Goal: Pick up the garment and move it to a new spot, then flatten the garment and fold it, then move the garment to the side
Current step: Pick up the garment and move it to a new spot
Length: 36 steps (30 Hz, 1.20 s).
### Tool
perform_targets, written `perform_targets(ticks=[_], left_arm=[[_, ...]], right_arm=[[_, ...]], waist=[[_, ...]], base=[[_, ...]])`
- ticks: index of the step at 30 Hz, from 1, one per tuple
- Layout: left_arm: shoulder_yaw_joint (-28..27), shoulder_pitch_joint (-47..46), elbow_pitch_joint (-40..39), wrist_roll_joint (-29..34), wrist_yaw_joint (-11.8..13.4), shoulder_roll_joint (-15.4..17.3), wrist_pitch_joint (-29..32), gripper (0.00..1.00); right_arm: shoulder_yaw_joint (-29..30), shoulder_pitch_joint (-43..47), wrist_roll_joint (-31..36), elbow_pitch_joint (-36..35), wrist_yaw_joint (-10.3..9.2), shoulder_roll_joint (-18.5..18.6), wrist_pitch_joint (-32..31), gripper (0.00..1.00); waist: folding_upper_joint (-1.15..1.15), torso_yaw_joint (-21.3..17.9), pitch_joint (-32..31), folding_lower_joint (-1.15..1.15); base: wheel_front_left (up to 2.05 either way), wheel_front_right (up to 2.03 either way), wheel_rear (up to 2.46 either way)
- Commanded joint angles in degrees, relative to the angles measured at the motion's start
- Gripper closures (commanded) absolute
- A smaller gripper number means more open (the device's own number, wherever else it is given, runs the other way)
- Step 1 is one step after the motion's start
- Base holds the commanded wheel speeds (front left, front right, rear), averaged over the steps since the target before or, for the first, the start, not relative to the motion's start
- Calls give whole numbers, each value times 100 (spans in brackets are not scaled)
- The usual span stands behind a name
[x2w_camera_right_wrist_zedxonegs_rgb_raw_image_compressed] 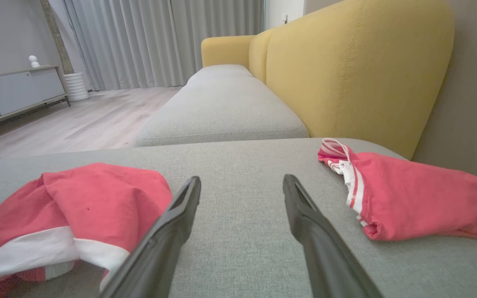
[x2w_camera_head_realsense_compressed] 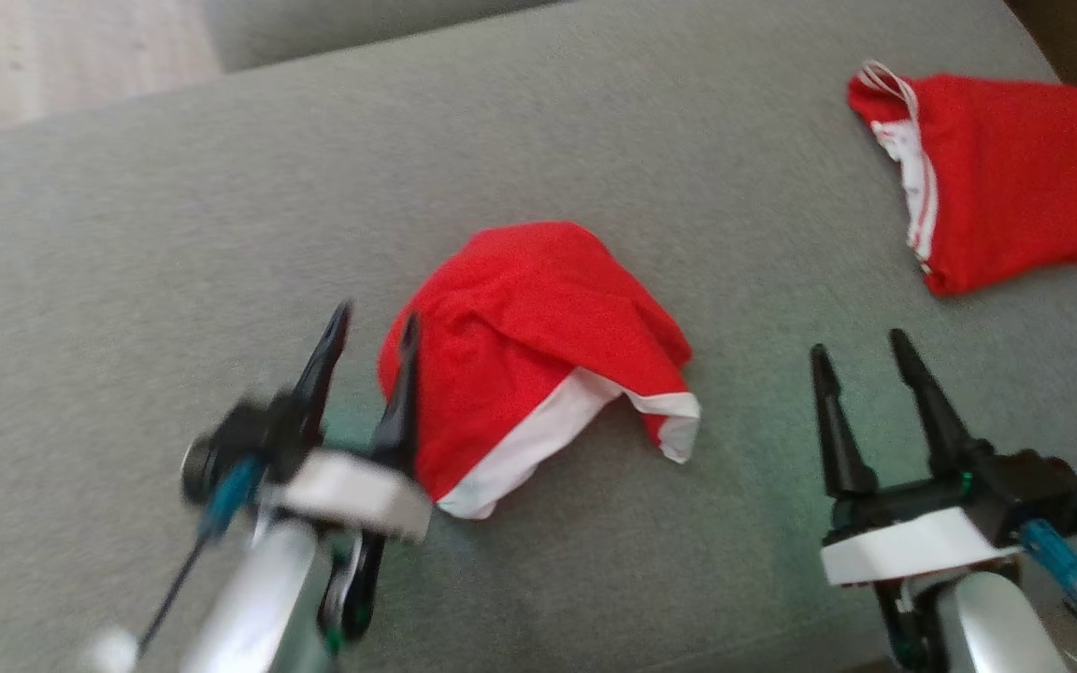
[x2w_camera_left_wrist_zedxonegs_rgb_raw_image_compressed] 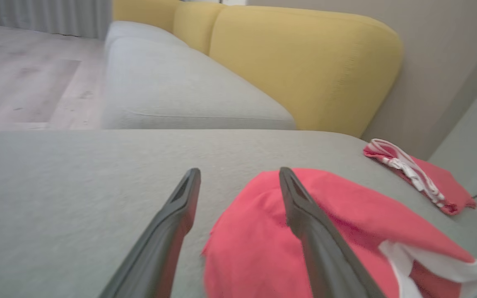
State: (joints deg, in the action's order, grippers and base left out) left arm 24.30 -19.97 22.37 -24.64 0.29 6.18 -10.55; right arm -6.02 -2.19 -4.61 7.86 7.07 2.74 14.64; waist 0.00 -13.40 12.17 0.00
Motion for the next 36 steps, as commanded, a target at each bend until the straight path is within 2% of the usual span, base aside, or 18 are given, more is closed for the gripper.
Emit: perform_targets(ticks=[1,7,11,16,24,30,36], left_arm=[[-262,201,-296,53,98,135,-150,0],[-737,1371,-1107,118,512,262,-428,0],[-1132,2088,-1637,323,582,211,-441,0],[-1525,2677,-1885,653,360,77,-443,0],[-2171,3245,-2037,1006,-10,-185,-444,0],[-2339,3346,-2007,1151,-233,-293,-444,0],[-2431,3329,-1970,1197,-339,-323,-444,0]], right_arm=[[-35,-19,75,-255,42,14,36,0],[378,150,258,-437,42,14,36,0],[650,294,358,-437,42,14,36,0],[814,446,497,-380,42,14,36,0],[776,602,485,-191,42,14,36,0],[723,674,366,-89,42,14,36,0],[719,687,314,-35,42,14,36,0]], waist=[[0,240,-223,0],[0,629,-559,0],[0,870,-779,0],[0,1109,-990,0],[0,1257,-1183,0],[0,1329,-1191,0],[0,1327,-1198,0]], base=[[0,0,0],[0,0,0],[0,0,0],[0,0,0],[0,0,0],[0,0,0],[0,0,0]])
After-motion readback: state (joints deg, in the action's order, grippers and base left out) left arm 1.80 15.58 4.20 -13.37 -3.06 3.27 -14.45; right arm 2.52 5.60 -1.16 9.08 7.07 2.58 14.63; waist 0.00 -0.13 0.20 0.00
